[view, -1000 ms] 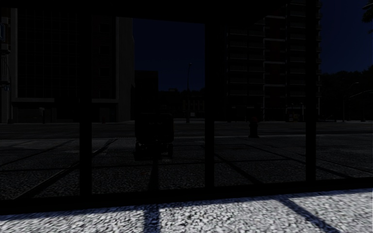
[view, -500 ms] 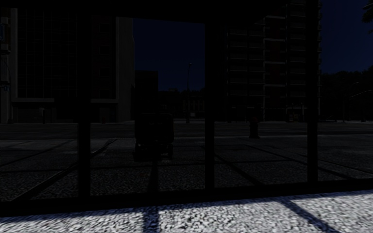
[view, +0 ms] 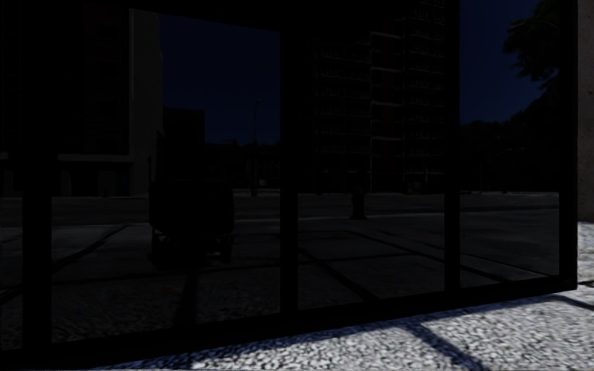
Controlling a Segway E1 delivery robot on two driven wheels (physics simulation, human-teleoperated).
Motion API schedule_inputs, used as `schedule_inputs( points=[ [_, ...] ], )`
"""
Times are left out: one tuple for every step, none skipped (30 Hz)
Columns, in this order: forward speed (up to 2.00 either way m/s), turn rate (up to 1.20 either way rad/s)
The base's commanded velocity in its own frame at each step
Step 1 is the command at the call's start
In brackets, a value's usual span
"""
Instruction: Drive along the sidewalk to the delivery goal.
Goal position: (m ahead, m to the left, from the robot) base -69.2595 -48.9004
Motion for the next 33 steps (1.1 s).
schedule_inputs(
  points=[
    [0.4,-0.76],
    [0.4,-0.76],
    [0.4,-0.77],
    [0.42,-0.77],
    [0.47,-0.77],
    [0.49,-0.72],
    [0.5,-0.71],
    [0.51,-0.71],
    [0.54,-0.7],
    [0.58,-0.7],
    [0.59,-0.7],
    [0.6,-0.7],
    [0.61,-0.7],
    [0.61,-0.7],
    [0.62,-0.7],
    [0.62,-0.7],
    [0.63,-0.7],
    [0.63,-0.7],
    [0.64,-0.7],
    [0.65,-0.7],
    [0.65,-0.7],
    [0.65,-0.7],
    [0.65,-0.7],
    [0.66,-0.7],
    [0.66,-0.7],
    [0.66,-0.7],
    [0.66,-0.7],
    [0.67,-0.7],
    [0.68,-0.7],
    [0.68,-0.7],
    [0.68,-0.7],
    [0.73,-0.7],
    [0.76,-0.7]
  ],
)
